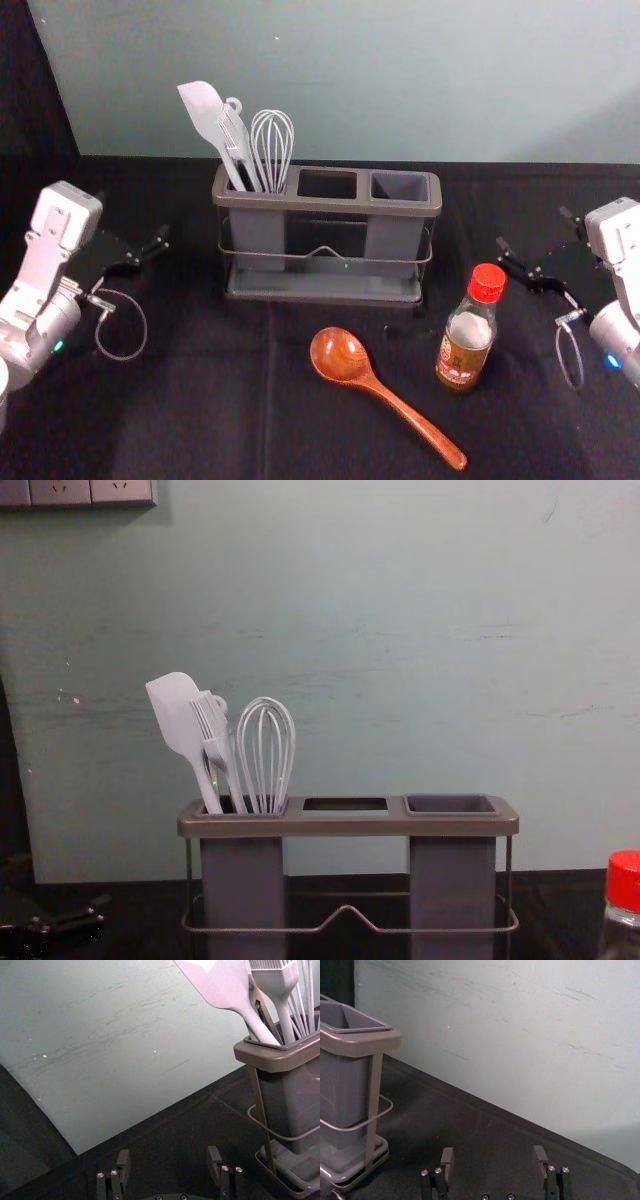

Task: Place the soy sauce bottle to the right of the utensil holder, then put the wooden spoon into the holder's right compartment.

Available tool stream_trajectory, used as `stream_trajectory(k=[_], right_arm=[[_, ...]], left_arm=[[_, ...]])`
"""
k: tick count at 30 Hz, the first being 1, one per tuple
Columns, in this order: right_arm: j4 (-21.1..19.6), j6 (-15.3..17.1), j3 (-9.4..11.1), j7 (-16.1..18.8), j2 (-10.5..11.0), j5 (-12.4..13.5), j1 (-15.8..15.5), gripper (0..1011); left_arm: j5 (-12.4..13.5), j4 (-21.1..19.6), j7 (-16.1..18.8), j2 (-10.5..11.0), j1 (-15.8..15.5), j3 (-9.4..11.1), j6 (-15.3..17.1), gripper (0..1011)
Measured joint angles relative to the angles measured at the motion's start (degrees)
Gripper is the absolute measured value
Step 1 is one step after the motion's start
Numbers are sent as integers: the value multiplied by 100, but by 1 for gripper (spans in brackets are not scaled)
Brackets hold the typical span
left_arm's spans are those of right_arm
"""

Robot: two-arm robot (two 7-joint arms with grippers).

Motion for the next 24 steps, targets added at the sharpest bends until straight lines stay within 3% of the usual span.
stream_trajectory(k=[24], right_arm=[[0, 0, 0, 0, 0, 0, 0, 1004]], left_arm=[[0, 0, 0, 0, 0, 0, 0, 1005]])
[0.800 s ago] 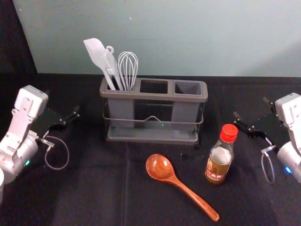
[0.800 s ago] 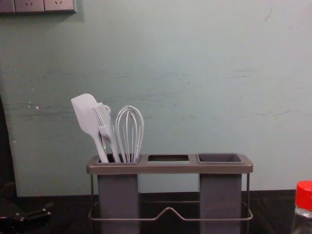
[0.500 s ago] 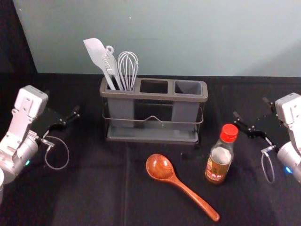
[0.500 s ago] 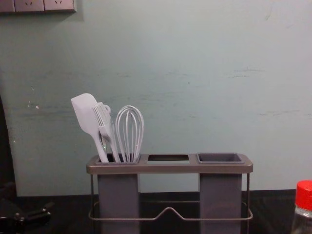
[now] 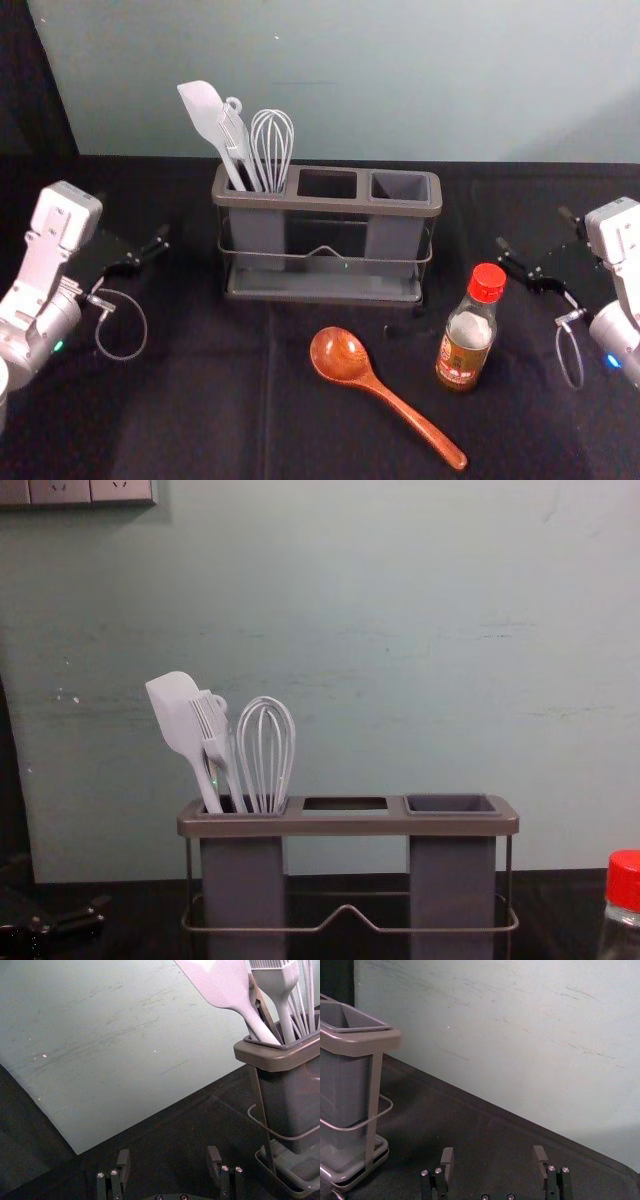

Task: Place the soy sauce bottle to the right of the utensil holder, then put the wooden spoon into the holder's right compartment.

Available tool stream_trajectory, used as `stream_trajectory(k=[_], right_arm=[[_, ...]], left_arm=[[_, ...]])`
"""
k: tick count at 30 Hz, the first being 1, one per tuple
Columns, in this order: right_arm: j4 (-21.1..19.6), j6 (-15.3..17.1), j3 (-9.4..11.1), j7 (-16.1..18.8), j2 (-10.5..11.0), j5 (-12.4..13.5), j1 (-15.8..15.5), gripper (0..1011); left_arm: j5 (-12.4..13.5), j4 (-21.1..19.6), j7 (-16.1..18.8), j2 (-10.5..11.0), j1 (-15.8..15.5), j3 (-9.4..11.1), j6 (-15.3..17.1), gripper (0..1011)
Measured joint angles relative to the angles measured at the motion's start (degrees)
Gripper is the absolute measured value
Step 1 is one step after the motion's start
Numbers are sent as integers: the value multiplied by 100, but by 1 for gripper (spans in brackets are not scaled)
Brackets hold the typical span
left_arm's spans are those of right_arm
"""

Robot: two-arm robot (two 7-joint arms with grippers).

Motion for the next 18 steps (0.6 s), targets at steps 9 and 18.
stream_trajectory(k=[9, 18], right_arm=[[0, 0, 0, 0, 0, 0, 0, 1004], [0, 0, 0, 0, 0, 0, 0, 1004]], left_arm=[[0, 0, 0, 0, 0, 0, 0, 1005], [0, 0, 0, 0, 0, 0, 0, 1005]])
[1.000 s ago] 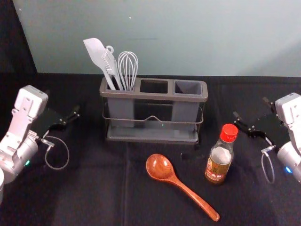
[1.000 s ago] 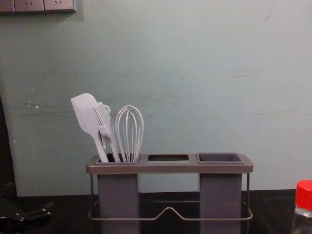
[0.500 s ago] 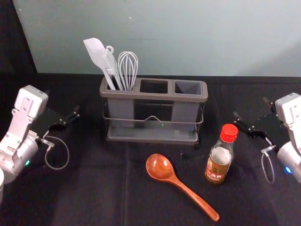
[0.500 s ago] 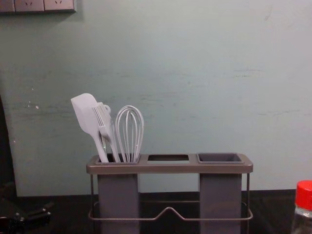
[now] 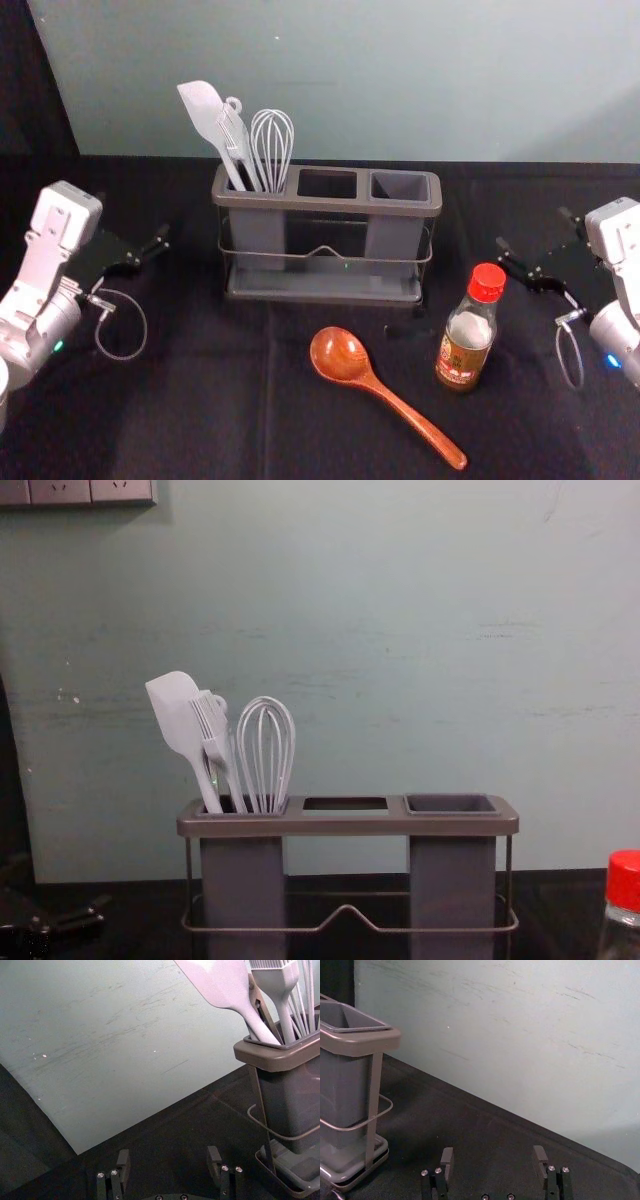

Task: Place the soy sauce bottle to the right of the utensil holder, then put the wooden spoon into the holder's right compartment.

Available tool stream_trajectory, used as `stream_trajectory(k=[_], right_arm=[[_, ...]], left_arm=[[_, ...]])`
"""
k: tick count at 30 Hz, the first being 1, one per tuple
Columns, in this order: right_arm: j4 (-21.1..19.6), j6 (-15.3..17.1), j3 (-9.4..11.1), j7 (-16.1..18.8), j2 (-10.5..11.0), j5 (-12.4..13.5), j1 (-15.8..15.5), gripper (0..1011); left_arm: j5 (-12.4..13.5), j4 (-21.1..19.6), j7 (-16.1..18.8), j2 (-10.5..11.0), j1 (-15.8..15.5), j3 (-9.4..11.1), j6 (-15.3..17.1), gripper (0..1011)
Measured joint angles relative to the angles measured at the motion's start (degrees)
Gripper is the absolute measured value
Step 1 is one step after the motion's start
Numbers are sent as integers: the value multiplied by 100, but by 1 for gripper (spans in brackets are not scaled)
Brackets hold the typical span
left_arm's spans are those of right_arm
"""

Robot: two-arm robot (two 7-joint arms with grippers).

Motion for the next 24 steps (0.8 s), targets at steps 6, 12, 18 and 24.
stream_trajectory(k=[6, 12, 18, 24], right_arm=[[0, 0, 0, 0, 0, 0, 0, 1004], [-93, -27, 99, 6, 2, -102, -123, 1004], [-438, -54, 255, 9, 170, -151, -445, 1004], [-1066, -175, 592, 78, 510, -6, -1111, 1004]], left_arm=[[0, 0, 0, 0, 0, 0, 0, 1005], [1, 0, 0, 0, 0, 0, 0, 1005], [1, 0, 0, 0, 0, 0, 0, 1005], [1, 0, 0, 0, 0, 0, 0, 1005]])
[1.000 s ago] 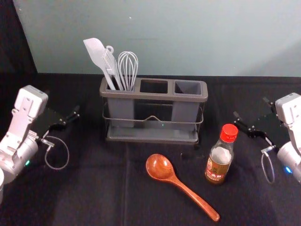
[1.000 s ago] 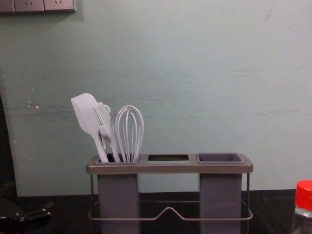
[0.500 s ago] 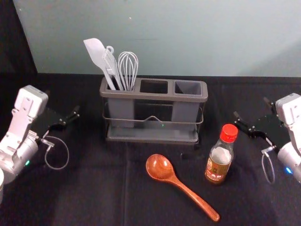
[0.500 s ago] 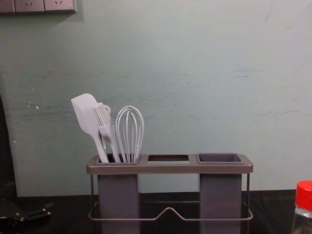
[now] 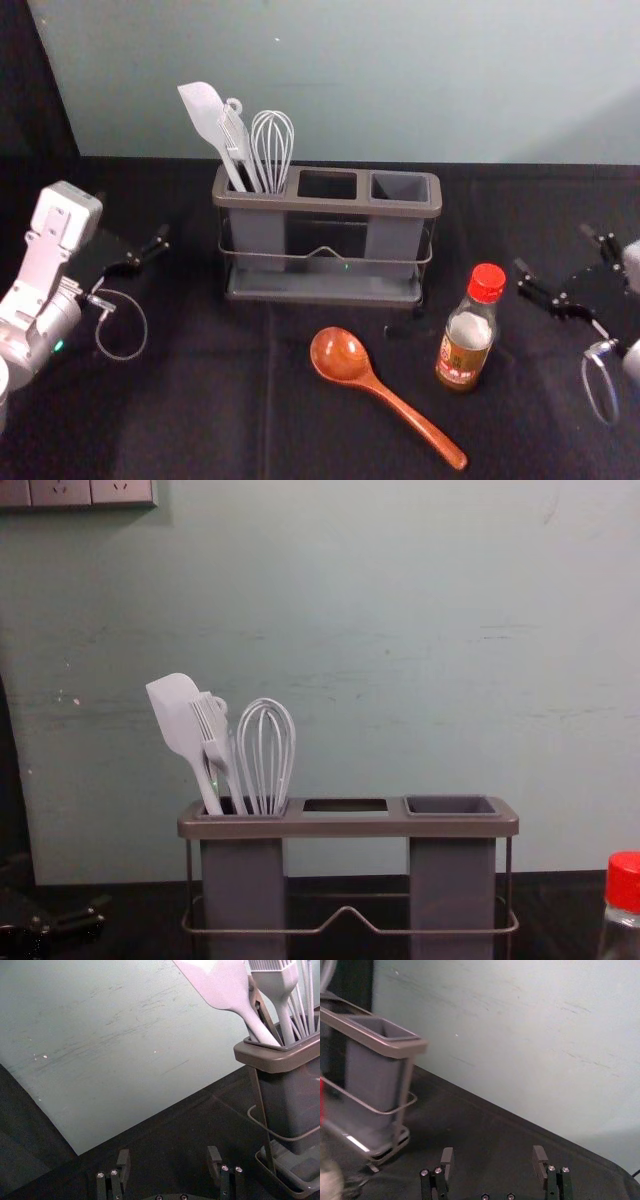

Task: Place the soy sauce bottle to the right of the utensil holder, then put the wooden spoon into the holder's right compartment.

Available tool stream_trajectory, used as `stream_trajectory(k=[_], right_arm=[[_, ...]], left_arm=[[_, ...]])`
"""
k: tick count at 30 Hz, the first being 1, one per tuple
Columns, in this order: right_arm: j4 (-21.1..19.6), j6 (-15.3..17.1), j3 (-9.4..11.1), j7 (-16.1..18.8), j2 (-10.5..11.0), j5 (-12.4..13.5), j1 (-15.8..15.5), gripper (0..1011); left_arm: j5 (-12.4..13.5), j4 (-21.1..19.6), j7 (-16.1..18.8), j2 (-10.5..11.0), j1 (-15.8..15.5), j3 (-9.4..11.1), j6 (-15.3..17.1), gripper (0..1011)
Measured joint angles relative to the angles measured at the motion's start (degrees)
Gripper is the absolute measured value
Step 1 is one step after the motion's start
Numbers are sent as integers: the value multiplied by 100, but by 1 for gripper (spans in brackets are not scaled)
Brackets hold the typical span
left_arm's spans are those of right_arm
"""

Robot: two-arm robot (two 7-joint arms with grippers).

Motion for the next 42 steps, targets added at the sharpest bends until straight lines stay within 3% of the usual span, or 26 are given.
stream_trajectory(k=[1, 4, 10, 17, 23, 28, 32, 42], right_arm=[[0, 0, 0, 0, 0, 0, 0, 1004], [-396, -120, 246, 88, 238, 168, -455, 1004], [-809, -354, 608, 305, 528, 492, -1042, 1004], [-1220, -724, 1144, 787, 782, 1248, -1792, 1004], [-1421, -861, 1354, 1328, 879, 1849, -2136, 1004], [-1527, -855, 1308, 1633, 884, 1973, -2169, 1004], [-1551, -776, 1158, 1793, 794, 1956, -2031, 1004], [-1287, -474, 680, 1946, 270, 1659, -1345, 1004]], left_arm=[[0, 0, 0, 0, 0, 0, 0, 1005], [0, 0, 0, 0, 0, 1, 0, 1005], [0, 0, 0, 0, 0, 0, 0, 1005], [0, 0, 0, 0, 0, 0, 0, 1005], [0, 0, 0, 0, 0, 0, 0, 1005], [0, 0, 0, 0, 0, 0, 0, 1005], [0, 0, 0, 0, 0, 0, 0, 1005], [0, 0, 0, 0, 0, 0, 0, 1005]])
